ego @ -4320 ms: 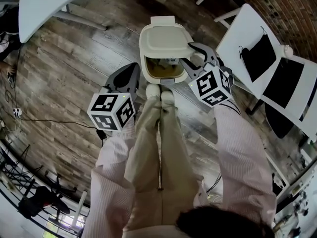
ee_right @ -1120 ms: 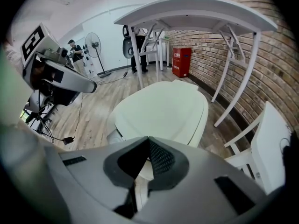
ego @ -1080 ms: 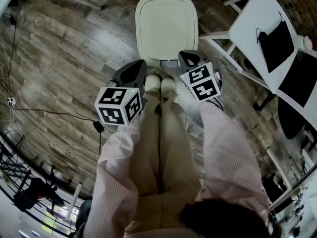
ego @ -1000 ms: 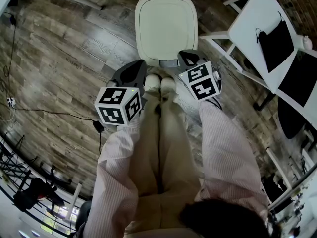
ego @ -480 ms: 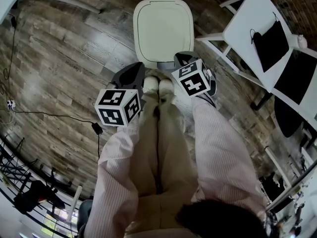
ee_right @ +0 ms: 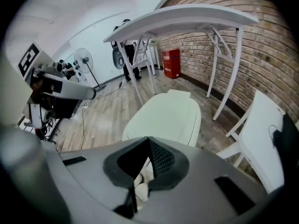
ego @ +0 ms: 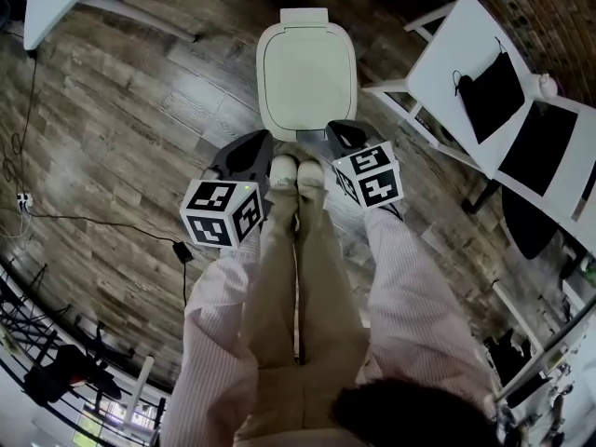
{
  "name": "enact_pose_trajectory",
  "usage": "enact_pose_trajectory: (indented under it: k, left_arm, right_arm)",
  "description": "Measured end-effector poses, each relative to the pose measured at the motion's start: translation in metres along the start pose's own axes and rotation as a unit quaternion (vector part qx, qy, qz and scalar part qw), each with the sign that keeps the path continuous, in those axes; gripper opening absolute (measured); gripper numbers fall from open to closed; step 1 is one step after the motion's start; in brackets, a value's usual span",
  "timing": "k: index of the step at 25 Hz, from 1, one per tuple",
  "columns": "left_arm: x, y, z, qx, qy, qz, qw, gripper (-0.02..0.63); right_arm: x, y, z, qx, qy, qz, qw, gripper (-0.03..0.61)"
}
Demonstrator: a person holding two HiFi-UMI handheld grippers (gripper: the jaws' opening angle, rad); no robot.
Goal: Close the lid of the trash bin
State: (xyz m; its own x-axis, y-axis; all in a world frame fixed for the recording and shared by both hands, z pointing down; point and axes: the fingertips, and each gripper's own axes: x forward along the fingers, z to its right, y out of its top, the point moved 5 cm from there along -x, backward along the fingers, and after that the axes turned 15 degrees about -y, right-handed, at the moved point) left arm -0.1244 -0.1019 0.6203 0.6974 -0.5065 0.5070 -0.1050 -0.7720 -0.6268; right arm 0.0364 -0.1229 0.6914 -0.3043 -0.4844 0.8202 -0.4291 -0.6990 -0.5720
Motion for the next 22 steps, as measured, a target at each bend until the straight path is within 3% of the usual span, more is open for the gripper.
enact_pose_trajectory:
  k: [13,22]
  left_arm:
    - [-0.051,0.069,0.047,0.032,-0.018,0.032,0.9988,-0.008]
    - [-0.095,0.126,0.088,0.042,-0.024,0.091,0.9947,-0.008]
  right_arm:
    - [-0.103,0.076,0.000,0.063,-0.020,0.097,0.993,0.005]
    - [-0.175,0.127,0.007,0.075,-0.034,0.160,0.984,0.005]
